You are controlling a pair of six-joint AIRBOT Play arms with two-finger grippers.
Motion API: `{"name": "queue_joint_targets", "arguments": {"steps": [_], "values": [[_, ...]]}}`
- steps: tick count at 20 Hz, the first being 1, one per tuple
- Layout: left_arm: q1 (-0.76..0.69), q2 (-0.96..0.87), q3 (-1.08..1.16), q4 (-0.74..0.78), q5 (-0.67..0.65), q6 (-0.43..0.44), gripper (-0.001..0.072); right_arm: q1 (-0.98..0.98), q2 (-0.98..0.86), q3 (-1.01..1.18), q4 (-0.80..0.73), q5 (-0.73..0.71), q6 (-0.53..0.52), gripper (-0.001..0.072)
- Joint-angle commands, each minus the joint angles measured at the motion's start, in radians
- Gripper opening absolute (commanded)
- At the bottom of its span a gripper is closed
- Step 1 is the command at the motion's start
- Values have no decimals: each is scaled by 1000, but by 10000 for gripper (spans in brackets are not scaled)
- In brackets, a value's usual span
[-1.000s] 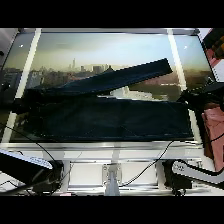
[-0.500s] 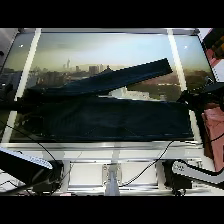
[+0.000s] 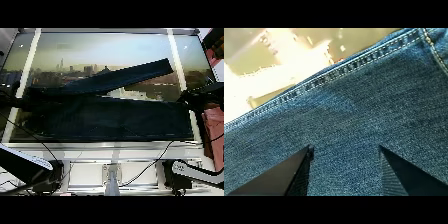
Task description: Fold the clothes and pants, and hang the long-sleeved shirts on hangers.
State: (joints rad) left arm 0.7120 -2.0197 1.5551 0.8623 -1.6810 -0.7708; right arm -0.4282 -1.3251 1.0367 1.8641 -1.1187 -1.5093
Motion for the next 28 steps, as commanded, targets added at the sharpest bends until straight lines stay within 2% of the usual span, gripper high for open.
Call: {"name": "queue_joint_targets", "arguments": {"steps": [1,2,3,4,7,8,10,13,15,16,17,19,21,22,23,24,26,28], "values": [[-45,-4,0,96,63,0,413,0,0,1,0,2,1,470],[-54,-4,3,95,70,0,229,0,0,1,0,2,1,444],[-62,-2,10,95,69,0,76,0,0,1,2,2,-2,431],[-68,2,18,95,69,0,73,6,0,1,2,2,-12,431],[-84,43,29,95,68,1,73,74,0,1,9,14,-157,428],[-90,62,29,95,68,1,73,105,0,1,6,59,-172,384],[-102,95,29,95,64,0,73,156,-1,1,6,217,-121,366],[-119,127,30,95,62,0,73,188,-34,5,8,456,68,364],[-132,131,30,94,61,0,73,185,-103,53,5,474,103,321],[-140,130,30,94,61,-3,73,185,-146,93,6,469,103,322],[-150,131,30,94,61,-21,73,189,-195,144,10,467,103,357],[-169,131,30,95,61,-35,73,200,-283,248,13,472,103,494],[-192,131,30,95,61,-37,73,200,-368,350,17,472,118,494],[-204,130,30,95,61,-38,73,200,-410,400,18,473,155,519],[-216,131,30,95,61,-40,73,201,-446,441,22,473,191,598],[-228,131,30,95,61,-54,73,204,-480,481,29,468,213,627],[-250,131,30,95,61,-64,73,213,-541,549,31,445,236,625],[-264,131,30,95,61,-68,73,222,-587,585,35,425,312,597]]}}
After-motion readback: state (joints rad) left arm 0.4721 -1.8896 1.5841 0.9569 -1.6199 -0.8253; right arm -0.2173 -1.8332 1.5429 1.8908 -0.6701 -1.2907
